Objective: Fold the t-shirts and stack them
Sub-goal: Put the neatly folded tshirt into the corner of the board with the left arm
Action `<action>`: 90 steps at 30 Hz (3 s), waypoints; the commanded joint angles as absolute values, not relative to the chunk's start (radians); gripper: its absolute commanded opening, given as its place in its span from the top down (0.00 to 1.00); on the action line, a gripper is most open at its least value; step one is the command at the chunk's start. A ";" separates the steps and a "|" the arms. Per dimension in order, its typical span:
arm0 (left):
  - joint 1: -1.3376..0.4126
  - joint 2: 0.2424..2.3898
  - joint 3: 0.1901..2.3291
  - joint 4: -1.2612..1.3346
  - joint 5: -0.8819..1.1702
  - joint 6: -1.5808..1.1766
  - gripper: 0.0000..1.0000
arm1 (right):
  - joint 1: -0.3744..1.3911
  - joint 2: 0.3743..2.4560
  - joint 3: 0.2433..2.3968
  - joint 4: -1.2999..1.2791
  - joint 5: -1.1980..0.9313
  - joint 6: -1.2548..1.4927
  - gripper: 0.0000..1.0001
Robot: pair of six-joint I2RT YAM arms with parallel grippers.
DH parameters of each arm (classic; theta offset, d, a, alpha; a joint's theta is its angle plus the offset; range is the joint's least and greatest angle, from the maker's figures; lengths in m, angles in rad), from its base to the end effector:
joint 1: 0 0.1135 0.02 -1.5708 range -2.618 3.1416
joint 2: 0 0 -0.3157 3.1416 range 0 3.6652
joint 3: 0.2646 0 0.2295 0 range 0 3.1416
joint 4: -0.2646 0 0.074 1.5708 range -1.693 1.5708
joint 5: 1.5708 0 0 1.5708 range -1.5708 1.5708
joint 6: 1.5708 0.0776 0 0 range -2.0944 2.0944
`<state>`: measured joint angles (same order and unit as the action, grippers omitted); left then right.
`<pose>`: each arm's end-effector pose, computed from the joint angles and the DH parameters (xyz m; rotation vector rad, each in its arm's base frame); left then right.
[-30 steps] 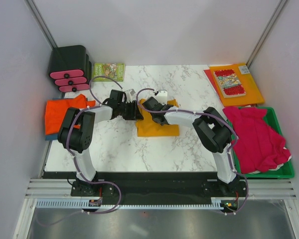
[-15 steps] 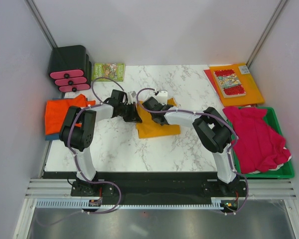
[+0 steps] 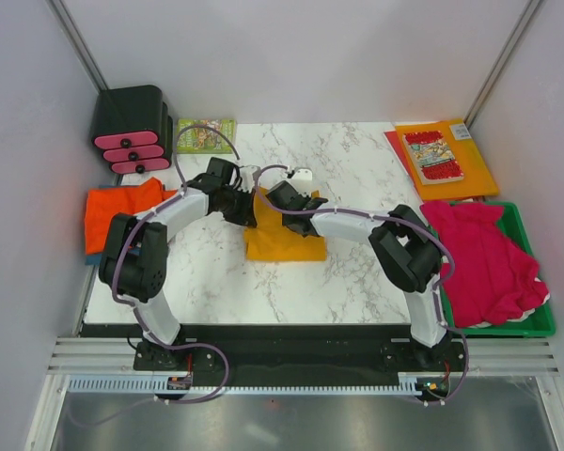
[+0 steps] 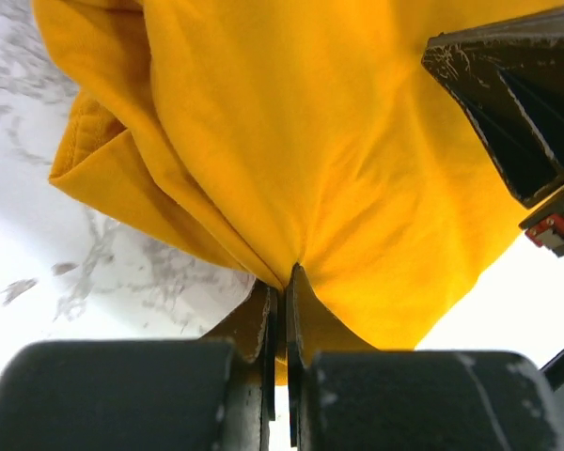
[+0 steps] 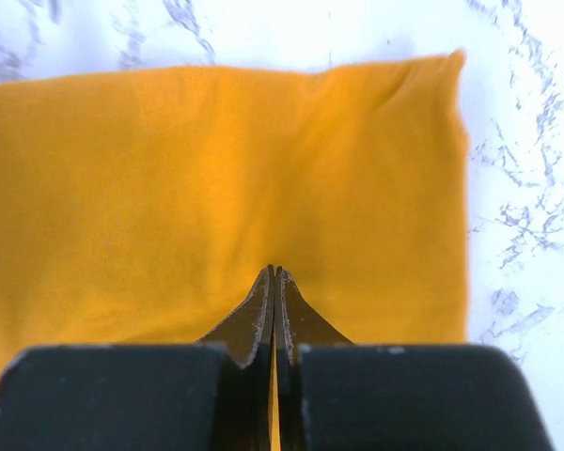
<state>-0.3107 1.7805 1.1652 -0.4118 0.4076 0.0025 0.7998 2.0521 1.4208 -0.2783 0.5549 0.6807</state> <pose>0.3490 -0.1444 0.2191 0.5525 2.5403 -0.6411 0.3543 0.3060 0.2006 0.0874 2.3050 0.0487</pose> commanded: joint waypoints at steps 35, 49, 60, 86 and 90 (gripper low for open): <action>0.123 1.414 1.583 -0.930 0.132 0.494 0.98 | 0.853 1.532 1.032 -0.204 0.577 0.629 0.80; 0.302 1.439 1.672 -0.999 0.172 0.543 0.98 | 0.853 1.542 0.996 -0.155 0.542 0.626 0.80; 0.449 1.480 1.510 -0.887 0.169 0.555 0.98 | 0.854 1.534 0.962 -0.147 0.540 0.641 0.80; 0.655 1.661 1.416 -0.555 0.084 0.675 0.98 | 0.880 1.591 0.986 -0.196 0.529 0.686 0.80; 0.655 1.706 1.405 -0.540 0.054 0.644 0.98 | 0.885 1.591 0.992 -0.209 0.545 0.680 0.80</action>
<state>0.6487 1.6653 1.4151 -0.6212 0.1123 0.6174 0.8761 1.5909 0.9508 -0.2031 0.5320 0.6670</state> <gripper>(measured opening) 0.040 0.203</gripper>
